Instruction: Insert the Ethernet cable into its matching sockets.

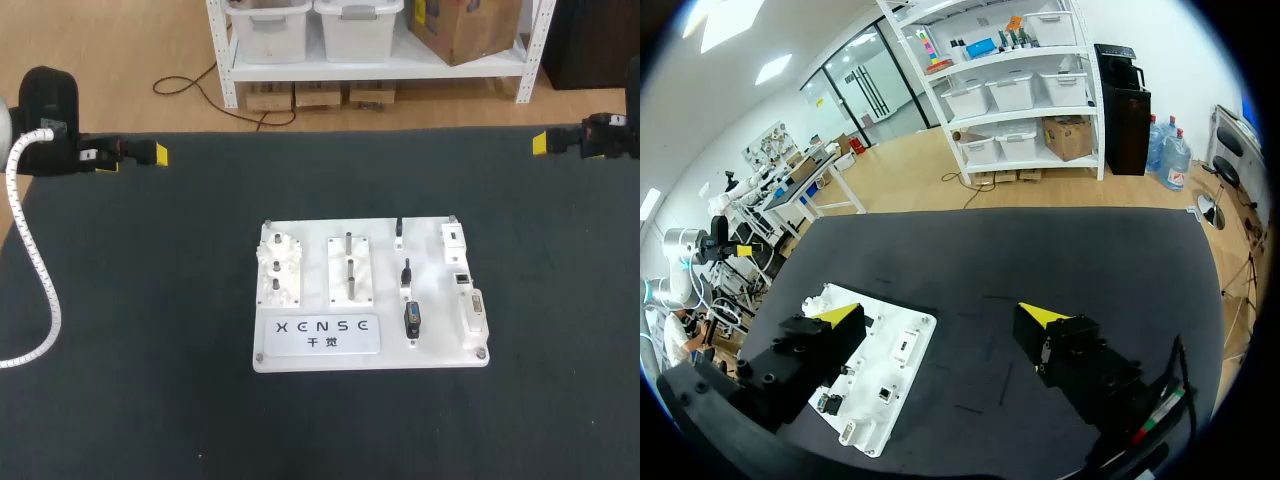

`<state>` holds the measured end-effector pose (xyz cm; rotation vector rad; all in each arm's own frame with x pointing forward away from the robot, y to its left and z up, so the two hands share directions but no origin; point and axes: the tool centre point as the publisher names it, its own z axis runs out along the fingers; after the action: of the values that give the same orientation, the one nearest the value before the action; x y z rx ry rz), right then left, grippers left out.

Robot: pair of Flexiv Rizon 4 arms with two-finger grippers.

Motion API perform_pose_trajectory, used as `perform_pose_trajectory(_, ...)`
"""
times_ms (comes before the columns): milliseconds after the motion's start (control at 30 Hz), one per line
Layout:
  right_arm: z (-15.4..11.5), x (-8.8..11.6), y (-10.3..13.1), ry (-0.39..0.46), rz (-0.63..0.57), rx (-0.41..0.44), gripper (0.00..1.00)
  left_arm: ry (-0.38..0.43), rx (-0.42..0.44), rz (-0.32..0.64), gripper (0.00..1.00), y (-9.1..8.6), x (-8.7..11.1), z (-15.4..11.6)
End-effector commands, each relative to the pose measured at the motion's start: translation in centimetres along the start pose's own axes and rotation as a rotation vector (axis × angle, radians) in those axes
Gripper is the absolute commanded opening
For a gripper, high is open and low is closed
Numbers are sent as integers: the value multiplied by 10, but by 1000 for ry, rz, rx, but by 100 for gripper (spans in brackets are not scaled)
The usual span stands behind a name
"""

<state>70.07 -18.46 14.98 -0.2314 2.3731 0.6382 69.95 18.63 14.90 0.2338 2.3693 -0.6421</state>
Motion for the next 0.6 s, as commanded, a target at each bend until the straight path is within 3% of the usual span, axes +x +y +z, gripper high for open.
perform_pose_trajectory(33, 0, 0, 0, 1, -1, -3, 100, 5, -8, -2, 100, -1, -1, 0)
perform_pose_trajectory(367, 0, 0, 0, 1, -1, -3, 100, 5, -8, -2, 100, -1, -1, 0)
perform_pose_trajectory(433, 0, 0, 0, 1, -1, -3, 100, 12, 2, 72, 100, -1, -2, 2)
perform_pose_trajectory(600, 0, 0, 0, 1, -1, -3, 100, -53, 206, 333, 100, -18, -3, 9)
